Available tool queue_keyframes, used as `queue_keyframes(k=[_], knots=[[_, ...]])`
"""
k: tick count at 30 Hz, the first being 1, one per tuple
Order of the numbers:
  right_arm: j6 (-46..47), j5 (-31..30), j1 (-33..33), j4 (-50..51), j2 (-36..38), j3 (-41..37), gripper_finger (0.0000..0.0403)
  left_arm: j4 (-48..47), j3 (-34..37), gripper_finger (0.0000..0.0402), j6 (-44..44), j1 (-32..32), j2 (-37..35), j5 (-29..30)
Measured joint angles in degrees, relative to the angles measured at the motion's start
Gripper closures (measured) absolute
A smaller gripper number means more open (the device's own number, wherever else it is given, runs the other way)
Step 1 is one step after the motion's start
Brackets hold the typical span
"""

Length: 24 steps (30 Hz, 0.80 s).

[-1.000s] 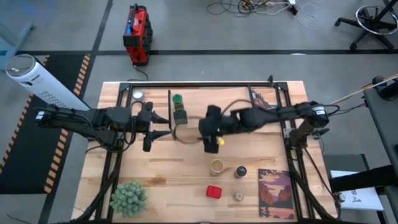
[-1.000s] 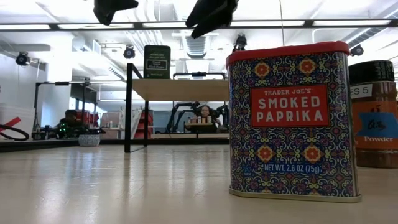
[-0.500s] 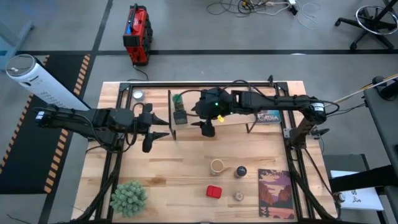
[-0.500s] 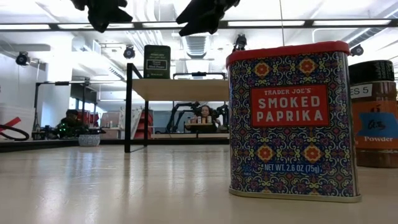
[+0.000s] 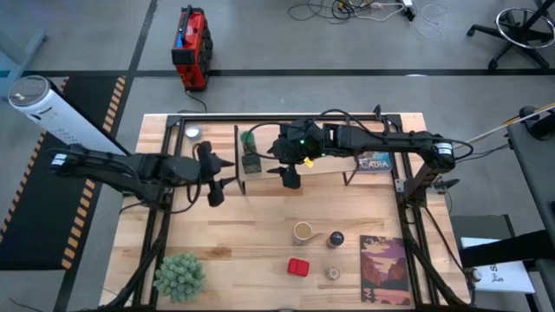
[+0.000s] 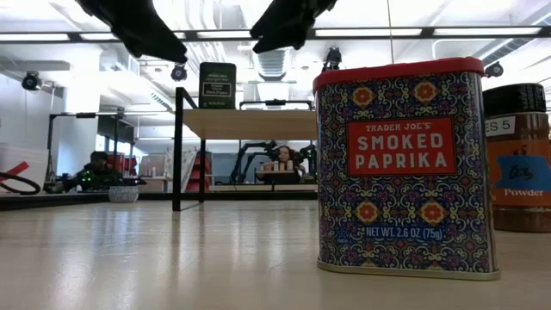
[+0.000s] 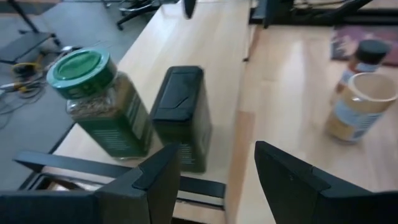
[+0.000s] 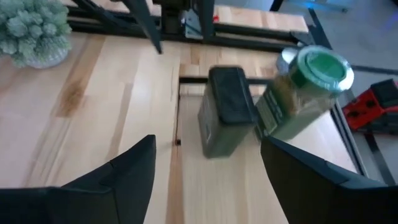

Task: Shelf spices
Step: Remove the black seasoning can from the shelf

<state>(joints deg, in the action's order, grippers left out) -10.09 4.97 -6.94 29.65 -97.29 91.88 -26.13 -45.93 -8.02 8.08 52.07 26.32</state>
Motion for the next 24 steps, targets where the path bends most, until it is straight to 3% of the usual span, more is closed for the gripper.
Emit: queue_keyframes(k=[13, 24], knots=[[-3.05, 2.02, -0.94, -2.85, -2.35, -0.20, 0.0154, 1.10, 0.00, 0.0209, 0.04, -0.36, 4.97, 6.10], [-2.99, 6.48, -3.61, -7.42, -5.40, -0.23, 0.0154, 1.88, 0.04, 0.0209, -0.66, -0.39, 4.77, 6.06]])
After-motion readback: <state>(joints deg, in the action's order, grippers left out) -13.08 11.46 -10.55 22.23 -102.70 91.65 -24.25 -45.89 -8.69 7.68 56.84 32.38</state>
